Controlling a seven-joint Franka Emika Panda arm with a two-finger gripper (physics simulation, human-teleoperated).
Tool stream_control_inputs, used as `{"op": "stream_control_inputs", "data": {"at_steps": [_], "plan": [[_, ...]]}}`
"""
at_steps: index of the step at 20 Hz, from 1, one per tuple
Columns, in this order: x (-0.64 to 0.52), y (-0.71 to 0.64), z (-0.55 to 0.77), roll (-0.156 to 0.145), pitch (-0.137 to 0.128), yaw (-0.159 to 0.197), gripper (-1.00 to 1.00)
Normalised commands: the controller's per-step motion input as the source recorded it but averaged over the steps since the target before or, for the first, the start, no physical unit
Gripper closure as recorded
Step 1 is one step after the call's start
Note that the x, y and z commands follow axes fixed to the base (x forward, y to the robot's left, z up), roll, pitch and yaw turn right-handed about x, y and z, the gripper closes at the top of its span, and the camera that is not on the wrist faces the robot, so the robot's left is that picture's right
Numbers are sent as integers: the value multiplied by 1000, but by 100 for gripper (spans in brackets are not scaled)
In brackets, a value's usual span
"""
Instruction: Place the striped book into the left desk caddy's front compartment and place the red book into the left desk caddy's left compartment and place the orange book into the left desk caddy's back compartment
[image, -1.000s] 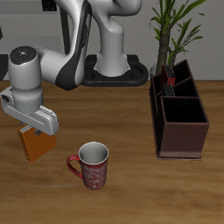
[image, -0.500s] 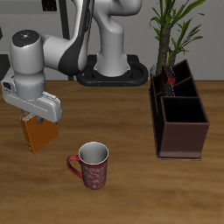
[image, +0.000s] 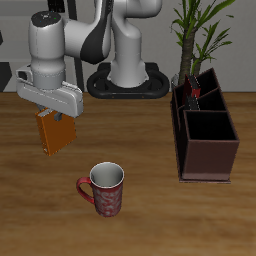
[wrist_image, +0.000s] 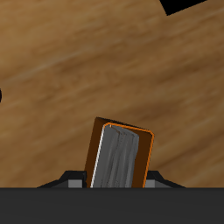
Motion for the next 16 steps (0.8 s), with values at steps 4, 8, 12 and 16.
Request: {"op": "stream_control_inputs", "data": {"at_steps": [4, 8, 12, 16], "plan": [[-417, 432, 483, 52, -58, 22, 100], [-368, 505, 520, 63, -73, 68, 100], [-80, 451, 379, 43, -36, 69, 100], [-74, 395, 309, 41, -43, 63, 100]]}}
